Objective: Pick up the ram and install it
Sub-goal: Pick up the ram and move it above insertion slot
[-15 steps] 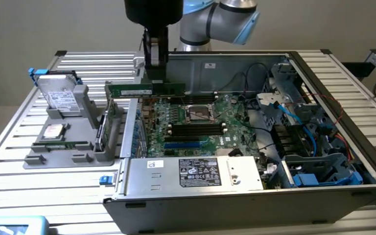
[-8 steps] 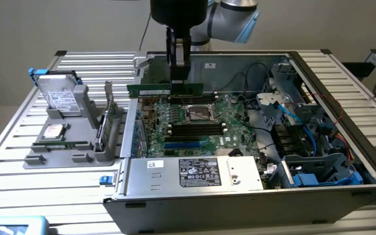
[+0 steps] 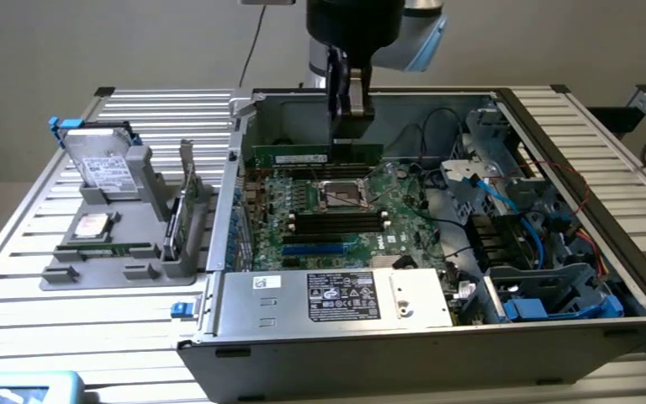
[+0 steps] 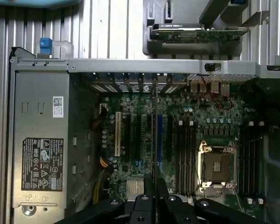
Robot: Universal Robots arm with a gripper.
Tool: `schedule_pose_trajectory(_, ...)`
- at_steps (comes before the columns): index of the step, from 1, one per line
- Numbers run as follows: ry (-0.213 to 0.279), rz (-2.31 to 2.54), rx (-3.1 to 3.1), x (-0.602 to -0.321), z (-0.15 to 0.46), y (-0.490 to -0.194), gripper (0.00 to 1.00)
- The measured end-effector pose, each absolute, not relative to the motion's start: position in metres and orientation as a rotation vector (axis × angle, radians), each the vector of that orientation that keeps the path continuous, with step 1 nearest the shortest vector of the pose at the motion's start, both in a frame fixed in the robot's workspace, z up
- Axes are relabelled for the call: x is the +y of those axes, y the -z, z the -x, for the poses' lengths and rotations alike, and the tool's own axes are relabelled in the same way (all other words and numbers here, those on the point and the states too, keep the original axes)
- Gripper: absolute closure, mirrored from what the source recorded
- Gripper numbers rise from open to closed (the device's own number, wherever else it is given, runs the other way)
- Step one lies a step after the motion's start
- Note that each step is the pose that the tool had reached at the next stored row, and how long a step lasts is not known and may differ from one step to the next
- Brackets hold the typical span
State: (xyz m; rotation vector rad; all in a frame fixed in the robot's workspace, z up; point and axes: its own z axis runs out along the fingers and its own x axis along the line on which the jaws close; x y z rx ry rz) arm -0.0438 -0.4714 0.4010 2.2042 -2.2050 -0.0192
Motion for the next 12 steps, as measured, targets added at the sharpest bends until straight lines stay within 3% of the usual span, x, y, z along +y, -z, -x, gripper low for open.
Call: schedule_pose_trajectory(12,0.029,-2.207,-2.214,-0.46,0.02,-0.396,0.86)
